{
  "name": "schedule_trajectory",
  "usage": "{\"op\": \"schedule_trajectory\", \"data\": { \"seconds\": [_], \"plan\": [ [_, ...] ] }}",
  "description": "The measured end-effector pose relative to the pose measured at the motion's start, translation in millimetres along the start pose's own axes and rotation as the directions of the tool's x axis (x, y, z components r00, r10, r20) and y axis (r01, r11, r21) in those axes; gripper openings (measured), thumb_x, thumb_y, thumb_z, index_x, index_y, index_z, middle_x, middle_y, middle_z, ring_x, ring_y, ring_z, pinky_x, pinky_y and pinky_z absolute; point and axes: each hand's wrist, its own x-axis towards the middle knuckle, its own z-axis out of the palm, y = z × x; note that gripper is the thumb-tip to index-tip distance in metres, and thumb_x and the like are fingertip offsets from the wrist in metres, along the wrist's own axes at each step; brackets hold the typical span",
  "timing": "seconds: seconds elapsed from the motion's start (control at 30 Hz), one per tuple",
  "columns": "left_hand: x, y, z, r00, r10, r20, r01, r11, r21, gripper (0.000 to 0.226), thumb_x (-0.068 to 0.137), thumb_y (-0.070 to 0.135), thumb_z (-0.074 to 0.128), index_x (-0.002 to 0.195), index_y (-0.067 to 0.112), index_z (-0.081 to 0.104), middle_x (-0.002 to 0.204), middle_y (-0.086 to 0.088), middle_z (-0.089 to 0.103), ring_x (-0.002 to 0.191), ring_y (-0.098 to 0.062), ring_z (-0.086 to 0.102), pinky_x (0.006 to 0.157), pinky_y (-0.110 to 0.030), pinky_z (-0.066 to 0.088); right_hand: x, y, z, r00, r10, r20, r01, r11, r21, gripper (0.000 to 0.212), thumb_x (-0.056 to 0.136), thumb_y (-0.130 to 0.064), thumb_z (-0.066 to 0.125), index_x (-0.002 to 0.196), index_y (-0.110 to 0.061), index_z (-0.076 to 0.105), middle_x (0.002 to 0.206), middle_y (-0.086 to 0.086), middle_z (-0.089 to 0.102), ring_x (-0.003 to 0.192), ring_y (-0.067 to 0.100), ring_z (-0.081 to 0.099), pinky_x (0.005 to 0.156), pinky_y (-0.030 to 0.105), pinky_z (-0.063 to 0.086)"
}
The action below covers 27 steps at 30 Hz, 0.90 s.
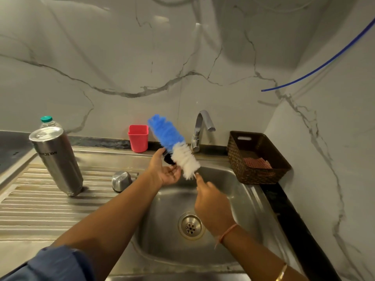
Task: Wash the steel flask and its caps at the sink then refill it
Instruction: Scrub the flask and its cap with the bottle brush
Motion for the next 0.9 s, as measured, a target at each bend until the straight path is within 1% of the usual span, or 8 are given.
{"op": "schedule_trajectory", "data": {
  "seconds": [0.13, 0.23, 0.33, 0.5, 0.6, 0.7, 0.8, 0.9],
  "plan": [
    [-1.5, -4.0, 1.9, 0.997, 0.039, 0.068, -0.042, 0.998, 0.039, 0.050, 0.081, 0.038, 0.069, 0.103, -0.004, 0.054, 0.090, -0.015, 0.060, 0.081, -0.023, 0.060, 0.069, -0.030, 0.057, 22.4, 8.0, -7.7, 0.989, 0.143, 0.039, -0.148, 0.978, 0.150, 0.048, 0.097, -0.012, 0.036, 0.144, -0.017, 0.034, 0.107, 0.013, 0.061, 0.097, 0.028, 0.060, 0.075, 0.034, 0.045],
    [-3.7, 0.2, 8.8, 0.982, 0.172, 0.074, -0.174, 0.984, 0.025, 0.034, 0.086, 0.024, 0.067, 0.105, 0.000, 0.054, 0.093, -0.016, 0.064, 0.080, -0.023, 0.064, 0.060, -0.029, 0.058, 5.4, 2.1, -4.8, 0.995, 0.092, 0.024, -0.094, 0.982, 0.164, 0.047, 0.099, -0.014, 0.034, 0.146, -0.016, 0.031, 0.105, 0.011, 0.060, 0.092, 0.023, 0.059, 0.073, 0.030, 0.044],
    [5.8, 5.2, 2.9, 0.926, 0.375, 0.047, -0.377, 0.907, 0.185, 0.037, 0.090, 0.016, 0.063, 0.124, 0.008, 0.049, 0.119, -0.016, 0.061, 0.102, -0.028, 0.063, 0.055, -0.028, 0.057, -0.2, 5.3, -4.0, 0.990, 0.127, 0.056, -0.138, 0.950, 0.281, 0.043, 0.099, -0.014, 0.036, 0.142, -0.015, 0.038, 0.102, 0.007, 0.065, 0.089, 0.018, 0.060, 0.070, 0.023, 0.043],
    [10.2, 2.4, -4.0, 0.870, 0.449, 0.205, -0.494, 0.775, 0.395, 0.050, 0.085, 0.003, 0.066, 0.132, 0.005, 0.049, 0.124, -0.011, 0.060, 0.100, -0.017, 0.062, 0.081, -0.026, 0.053, 18.4, 11.4, -5.0, 0.965, 0.230, 0.123, -0.261, 0.870, 0.419, 0.041, 0.097, -0.012, 0.042, 0.138, -0.013, 0.046, 0.093, 0.009, 0.065, 0.078, 0.009, 0.046, 0.067, 0.018, 0.036],
    [12.5, 0.3, -7.1, 0.809, 0.529, 0.257, -0.571, 0.603, 0.557, 0.062, 0.070, 0.000, 0.080, 0.125, 0.001, 0.052, 0.118, -0.011, 0.064, 0.105, -0.021, 0.062, 0.098, -0.036, 0.048, 15.8, 6.2, -5.4, 0.973, 0.193, 0.123, -0.228, 0.869, 0.438, 0.040, 0.097, -0.010, 0.043, 0.137, -0.011, 0.046, 0.095, 0.009, 0.067, 0.068, 0.003, 0.045, 0.062, 0.009, 0.034],
    [14.2, 2.7, -11.2, 0.688, 0.677, 0.262, -0.588, 0.309, 0.747, 0.068, 0.065, 0.009, 0.086, 0.125, 0.004, 0.055, 0.120, -0.008, 0.063, 0.113, -0.023, 0.059, 0.100, -0.035, 0.044, 6.3, 5.0, -1.6, 0.990, 0.141, 0.032, -0.142, 0.915, 0.377, 0.041, 0.097, -0.010, 0.042, 0.138, -0.013, 0.045, 0.081, 0.002, 0.061, 0.061, 0.002, 0.046, 0.056, 0.008, 0.033],
    [13.4, 6.7, -14.7, 0.585, 0.751, 0.306, -0.525, 0.063, 0.849, 0.068, 0.068, 0.017, 0.085, 0.127, 0.007, 0.055, 0.120, -0.004, 0.063, 0.111, -0.019, 0.057, 0.089, -0.025, 0.042, 4.1, 5.3, -4.7, 0.996, 0.088, -0.020, -0.079, 0.958, 0.276, 0.045, 0.097, -0.020, 0.033, 0.140, -0.017, 0.042, 0.093, 0.008, 0.062, 0.080, 0.018, 0.059, 0.065, 0.024, 0.043],
    [11.1, 7.3, -15.4, 0.568, 0.748, 0.345, -0.475, -0.045, 0.879, 0.061, 0.068, 0.017, 0.084, 0.123, 0.012, 0.058, 0.115, -0.003, 0.065, 0.102, -0.018, 0.060, 0.080, -0.025, 0.041, 6.5, 0.3, -10.5, 0.999, 0.024, -0.045, -0.016, 0.986, 0.166, 0.056, 0.089, -0.027, 0.024, 0.141, -0.021, 0.040, 0.095, 0.009, 0.061, 0.080, 0.027, 0.061, 0.065, 0.035, 0.046]
  ]
}}
